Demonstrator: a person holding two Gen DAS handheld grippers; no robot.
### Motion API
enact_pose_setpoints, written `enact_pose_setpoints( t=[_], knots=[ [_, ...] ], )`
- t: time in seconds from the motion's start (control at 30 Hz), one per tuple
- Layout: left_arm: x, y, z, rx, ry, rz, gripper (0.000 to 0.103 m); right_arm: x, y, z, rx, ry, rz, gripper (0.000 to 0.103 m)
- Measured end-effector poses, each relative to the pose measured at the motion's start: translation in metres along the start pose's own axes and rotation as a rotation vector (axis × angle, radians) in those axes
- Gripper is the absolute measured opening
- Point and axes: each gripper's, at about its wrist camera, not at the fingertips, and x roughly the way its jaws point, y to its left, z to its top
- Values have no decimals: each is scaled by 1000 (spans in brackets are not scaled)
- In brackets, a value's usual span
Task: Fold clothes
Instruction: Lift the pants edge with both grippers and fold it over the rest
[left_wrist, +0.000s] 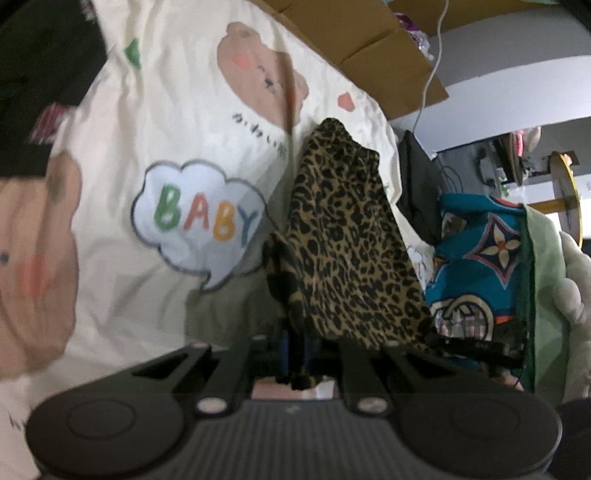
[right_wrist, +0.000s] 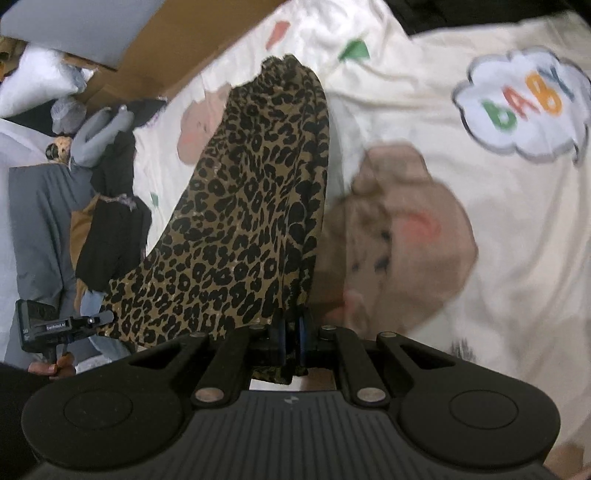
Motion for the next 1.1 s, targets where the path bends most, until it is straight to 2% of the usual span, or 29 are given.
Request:
enact_pose_setpoints(
  t=[0.17, 0.27, 0.43, 0.67, 0.83, 1.1],
  knots=[
    [6, 9, -7, -44, -9, 0, 7, 1, -10, -9, 43, -18, 4, 4],
    [9, 9, 8, -48, -53, -26, 7, 1, -8, -4, 43, -46, 5, 4],
    [13, 7, 32, -54, -126, -69, 7, 5, -7, 16, 49, -101, 2, 5],
    [19, 5, 67, -62, -228, -129, 7, 6, -11, 51, 65, -207, 40, 5],
    [33, 10, 88, -78, -303, -177, 7, 20, -18, 75, 42, -237, 75, 5],
    [71, 31, 109, -155, -360, -120, 7, 46, -30, 98, 95, -301, 92, 5]
  ],
)
